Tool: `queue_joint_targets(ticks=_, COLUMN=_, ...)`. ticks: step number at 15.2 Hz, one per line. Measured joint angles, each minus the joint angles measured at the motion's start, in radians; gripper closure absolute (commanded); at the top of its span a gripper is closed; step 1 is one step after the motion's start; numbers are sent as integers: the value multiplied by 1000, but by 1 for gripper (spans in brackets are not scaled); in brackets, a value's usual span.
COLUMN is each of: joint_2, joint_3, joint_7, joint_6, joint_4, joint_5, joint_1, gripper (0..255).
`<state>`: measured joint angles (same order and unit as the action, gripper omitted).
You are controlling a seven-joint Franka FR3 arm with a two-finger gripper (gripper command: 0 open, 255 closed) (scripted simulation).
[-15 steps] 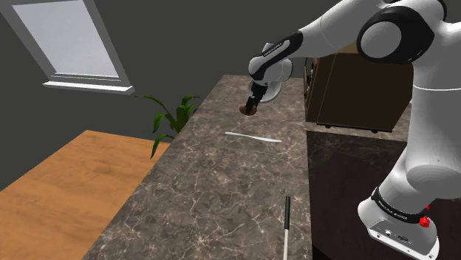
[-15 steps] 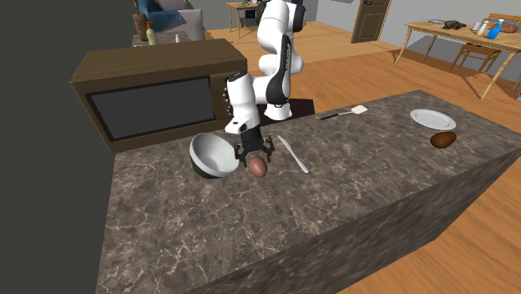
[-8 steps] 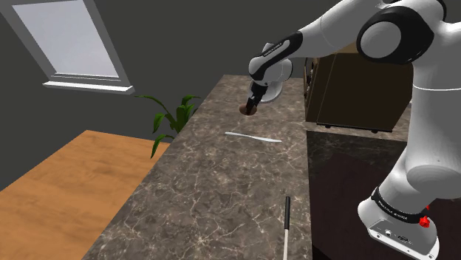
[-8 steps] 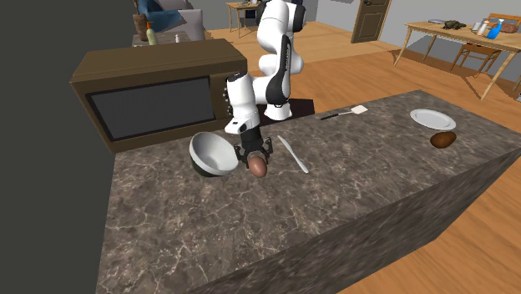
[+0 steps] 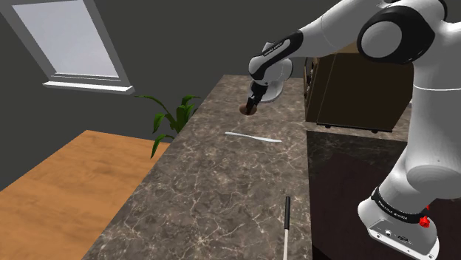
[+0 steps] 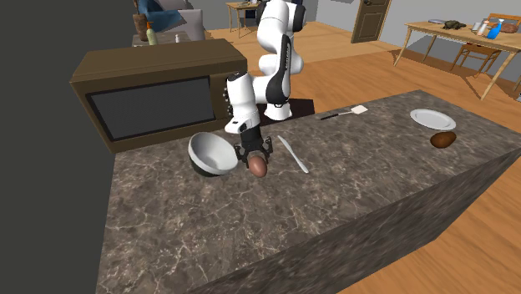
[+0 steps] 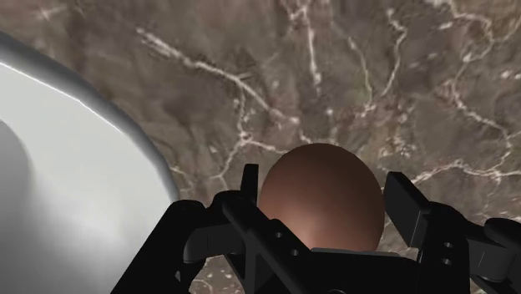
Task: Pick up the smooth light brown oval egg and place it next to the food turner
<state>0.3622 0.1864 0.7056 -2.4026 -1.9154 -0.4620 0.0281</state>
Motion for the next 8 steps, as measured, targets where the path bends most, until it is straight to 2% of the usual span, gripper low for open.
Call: queue_joint_targets(ticks=8, joint_2=-51, joint_3=16, joint_7=-43, joint_6=75, joint_4=29, joint_5=40, joint_1=8, gripper=255)
